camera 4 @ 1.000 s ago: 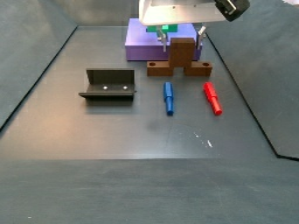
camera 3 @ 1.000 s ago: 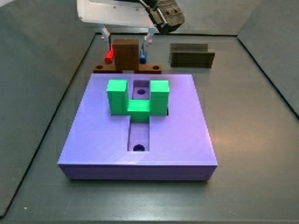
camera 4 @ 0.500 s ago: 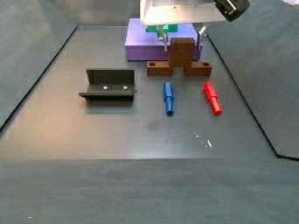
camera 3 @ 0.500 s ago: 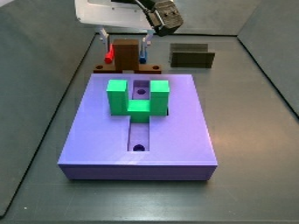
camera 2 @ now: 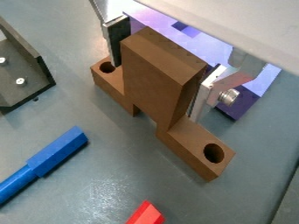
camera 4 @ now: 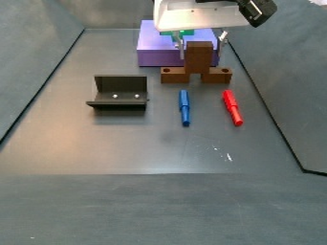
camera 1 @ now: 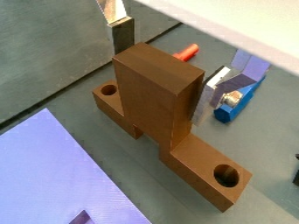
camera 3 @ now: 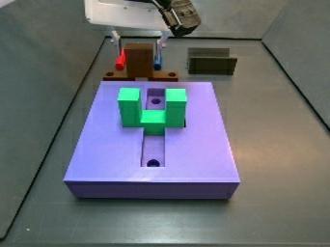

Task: Pick up the brown object. Move up. Move to above the board. Insert the brown object.
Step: Pick up the brown object.

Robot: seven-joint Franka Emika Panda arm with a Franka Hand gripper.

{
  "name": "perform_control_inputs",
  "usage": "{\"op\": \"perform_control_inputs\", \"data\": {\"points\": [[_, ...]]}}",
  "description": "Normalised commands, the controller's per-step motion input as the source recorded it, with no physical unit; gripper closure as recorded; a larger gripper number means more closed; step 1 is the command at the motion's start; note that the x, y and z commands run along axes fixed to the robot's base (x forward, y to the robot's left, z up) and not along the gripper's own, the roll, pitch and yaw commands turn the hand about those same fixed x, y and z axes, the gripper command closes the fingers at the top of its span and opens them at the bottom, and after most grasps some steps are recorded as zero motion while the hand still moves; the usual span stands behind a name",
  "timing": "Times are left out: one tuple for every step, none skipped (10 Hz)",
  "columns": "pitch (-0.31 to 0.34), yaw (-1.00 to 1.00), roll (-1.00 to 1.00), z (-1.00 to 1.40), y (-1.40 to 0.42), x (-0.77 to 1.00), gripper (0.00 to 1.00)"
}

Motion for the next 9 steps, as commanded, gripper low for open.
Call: {"op": "perform_control_inputs", "data": {"points": [[0.0, 0.0, 0.0, -0.05, 0.0, -0.03, 0.0], [0.0, -0.02, 0.0, 0.0, -0.03, -0.07, 0.0], [-0.001, -0.02, 0.01, 0.0, -0.03, -0.11, 0.0], [0.0, -0.07, 0.04, 0.0, -0.07, -0.06, 0.0], [0.0, -0.07, 0.02, 0.0, -0.06, -0.07, 0.0], [0.0, -0.05, 0.01, 0.0, -0.02, -0.1, 0.0], [0.0, 0.0, 0.01, 0.0, 0.0, 0.0, 0.0], [0.0, 0.0, 0.01, 0.0, 0.0, 0.0, 0.0], [0.0, 0.0, 0.0, 0.0, 0.0, 0.0, 0.0]]}}
